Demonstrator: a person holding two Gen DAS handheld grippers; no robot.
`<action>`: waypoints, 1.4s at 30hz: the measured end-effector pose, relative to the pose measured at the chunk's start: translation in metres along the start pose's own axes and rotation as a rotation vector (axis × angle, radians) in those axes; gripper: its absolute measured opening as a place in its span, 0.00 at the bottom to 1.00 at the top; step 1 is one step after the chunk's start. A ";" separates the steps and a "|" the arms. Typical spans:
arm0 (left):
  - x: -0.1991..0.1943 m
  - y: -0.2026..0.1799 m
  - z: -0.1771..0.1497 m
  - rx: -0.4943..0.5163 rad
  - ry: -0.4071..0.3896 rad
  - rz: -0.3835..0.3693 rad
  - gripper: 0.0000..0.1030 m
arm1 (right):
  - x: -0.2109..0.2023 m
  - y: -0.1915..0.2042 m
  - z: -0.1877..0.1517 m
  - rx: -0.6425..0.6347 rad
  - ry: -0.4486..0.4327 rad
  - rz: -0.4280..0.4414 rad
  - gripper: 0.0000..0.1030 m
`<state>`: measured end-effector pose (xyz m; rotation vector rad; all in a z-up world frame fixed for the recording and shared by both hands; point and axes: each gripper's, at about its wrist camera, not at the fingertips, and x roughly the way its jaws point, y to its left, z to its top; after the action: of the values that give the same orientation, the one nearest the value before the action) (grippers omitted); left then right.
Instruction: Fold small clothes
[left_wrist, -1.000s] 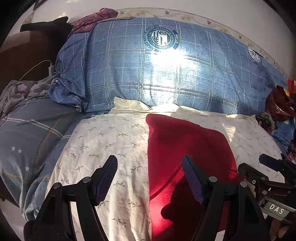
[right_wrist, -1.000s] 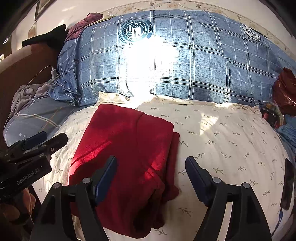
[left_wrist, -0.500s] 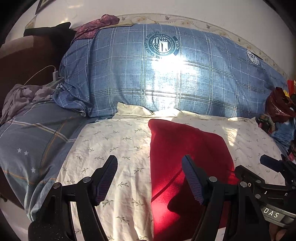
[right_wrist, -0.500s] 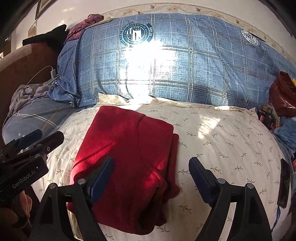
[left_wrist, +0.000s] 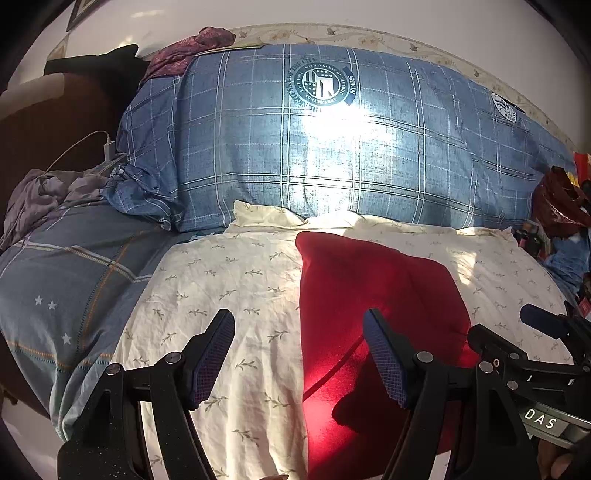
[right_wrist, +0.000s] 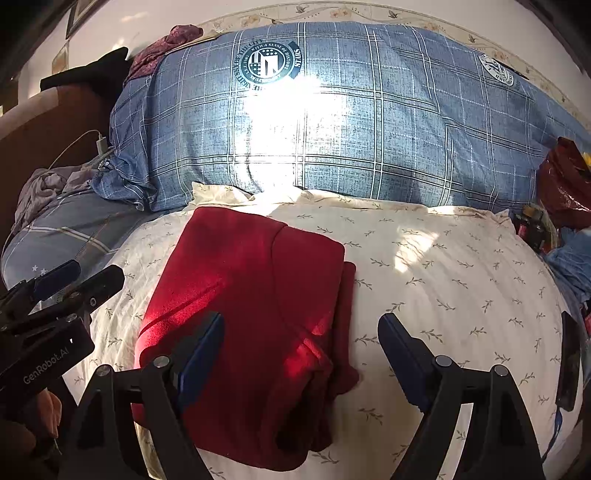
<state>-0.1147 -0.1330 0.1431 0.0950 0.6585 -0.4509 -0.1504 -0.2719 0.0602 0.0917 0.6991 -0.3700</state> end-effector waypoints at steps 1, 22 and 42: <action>0.001 0.000 0.000 -0.001 0.002 0.000 0.69 | 0.000 0.000 0.000 0.001 0.001 -0.001 0.84; 0.019 -0.006 -0.001 0.017 0.036 0.011 0.69 | 0.015 -0.009 -0.003 0.026 0.036 0.016 0.84; 0.034 -0.005 -0.001 0.007 0.060 0.011 0.68 | 0.024 -0.005 -0.004 0.026 0.057 0.018 0.84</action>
<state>-0.0935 -0.1504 0.1217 0.1189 0.7149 -0.4412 -0.1374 -0.2829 0.0417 0.1336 0.7492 -0.3609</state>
